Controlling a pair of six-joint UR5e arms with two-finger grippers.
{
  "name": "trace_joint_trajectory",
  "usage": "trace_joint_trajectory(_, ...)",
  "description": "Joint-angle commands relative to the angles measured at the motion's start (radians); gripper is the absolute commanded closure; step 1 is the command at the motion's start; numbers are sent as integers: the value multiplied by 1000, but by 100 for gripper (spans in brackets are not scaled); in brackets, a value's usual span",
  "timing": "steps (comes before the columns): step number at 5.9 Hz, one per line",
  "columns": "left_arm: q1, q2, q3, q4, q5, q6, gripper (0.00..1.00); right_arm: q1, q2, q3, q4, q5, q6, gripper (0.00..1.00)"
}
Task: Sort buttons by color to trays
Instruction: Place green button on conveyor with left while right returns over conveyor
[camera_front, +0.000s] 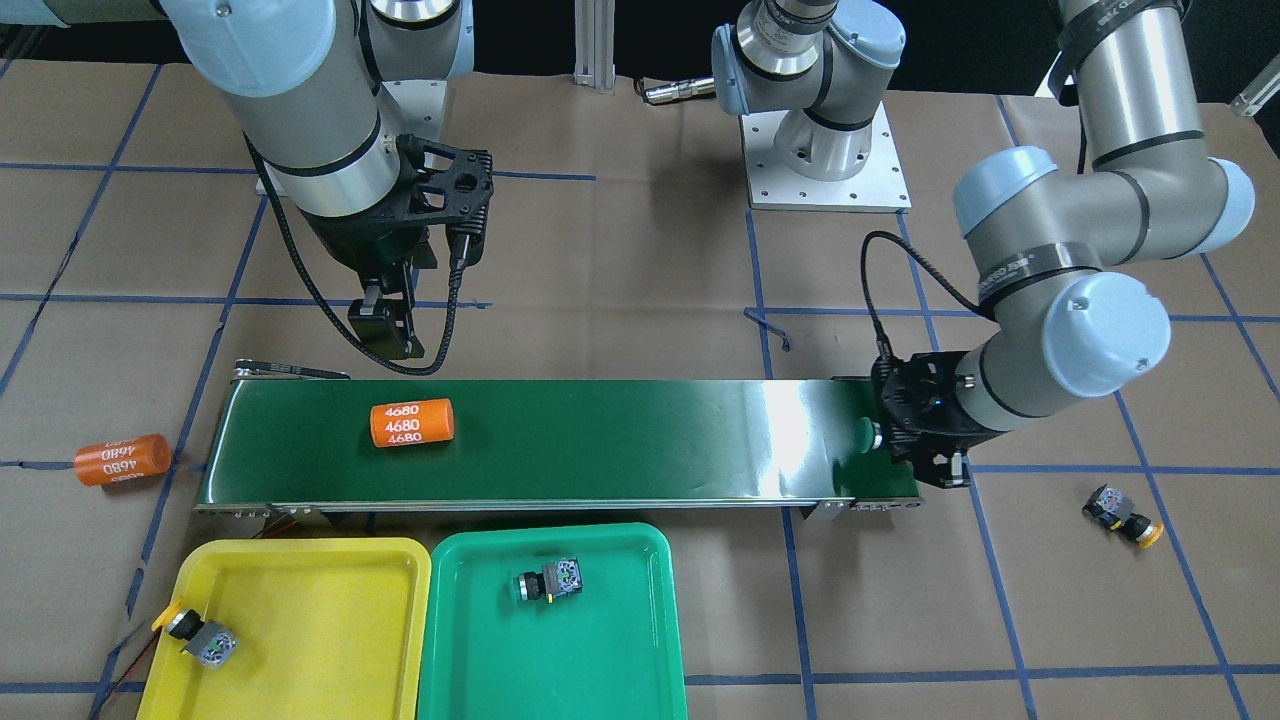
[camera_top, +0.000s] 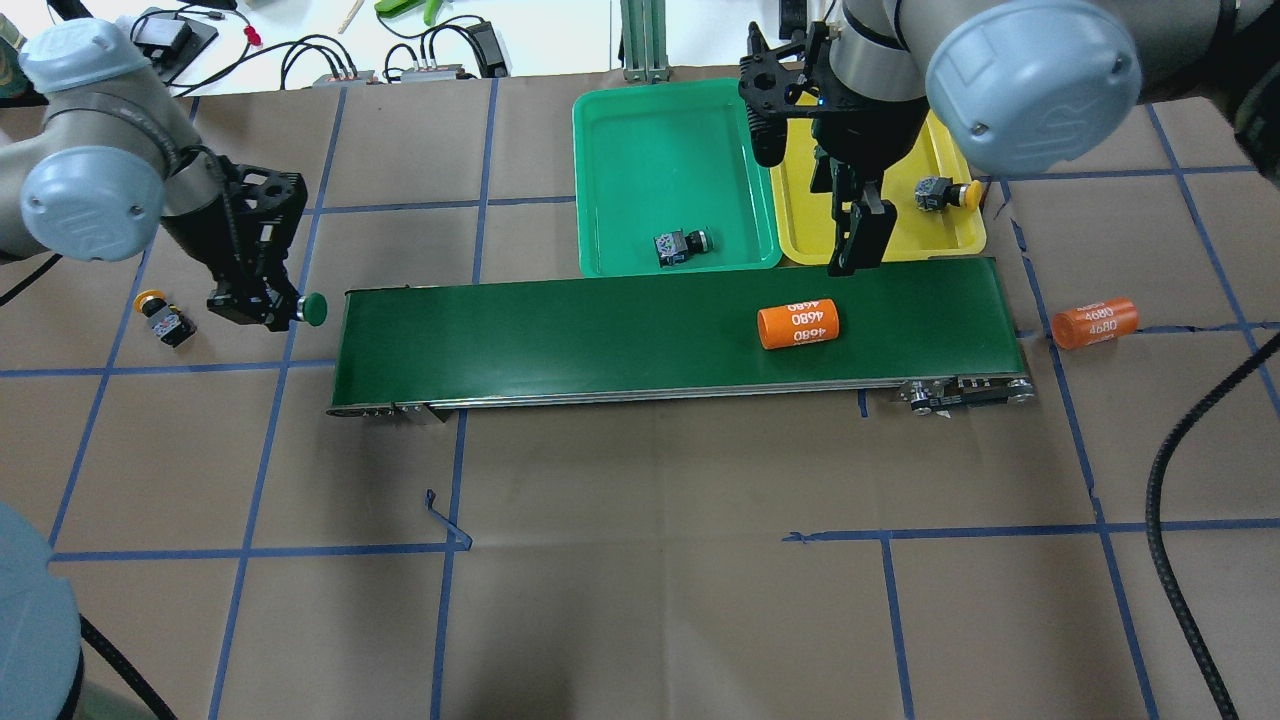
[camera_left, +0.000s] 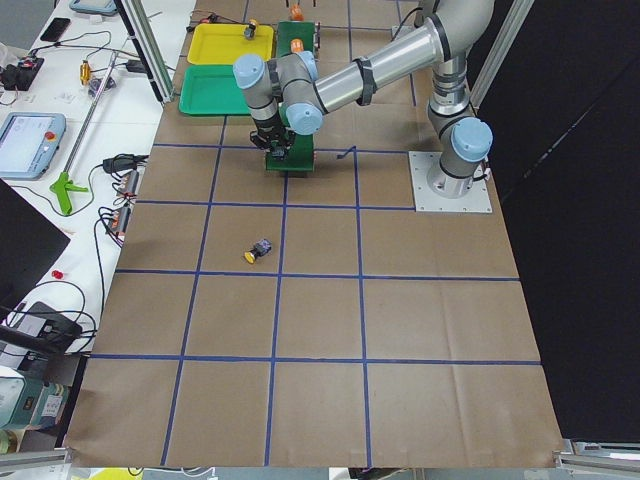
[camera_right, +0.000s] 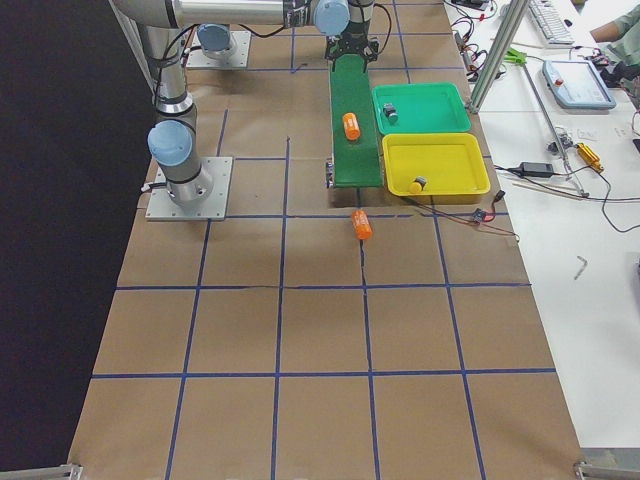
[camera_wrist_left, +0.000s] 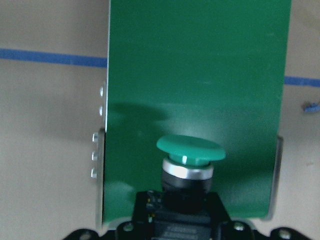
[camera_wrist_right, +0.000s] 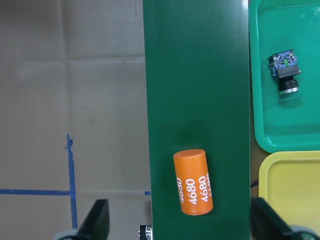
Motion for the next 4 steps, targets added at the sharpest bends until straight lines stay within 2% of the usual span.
trace_joint_trajectory(1,-93,-25,-15,93,-7,-69,95,11,2,4,-3,-2,14,0)
trace_joint_trajectory(2,-92,-31,-17,95,-15,-98,19,11,3,6,-3,-3,13,0)
trace_joint_trajectory(3,-80,-29,-20,91,-12,-113,7,11,3,6,-3,-3,13,0)
trace_joint_trajectory(4,-16,-11,-17,45,-9,-104,4,11,3,9,-3,-3,13,0)
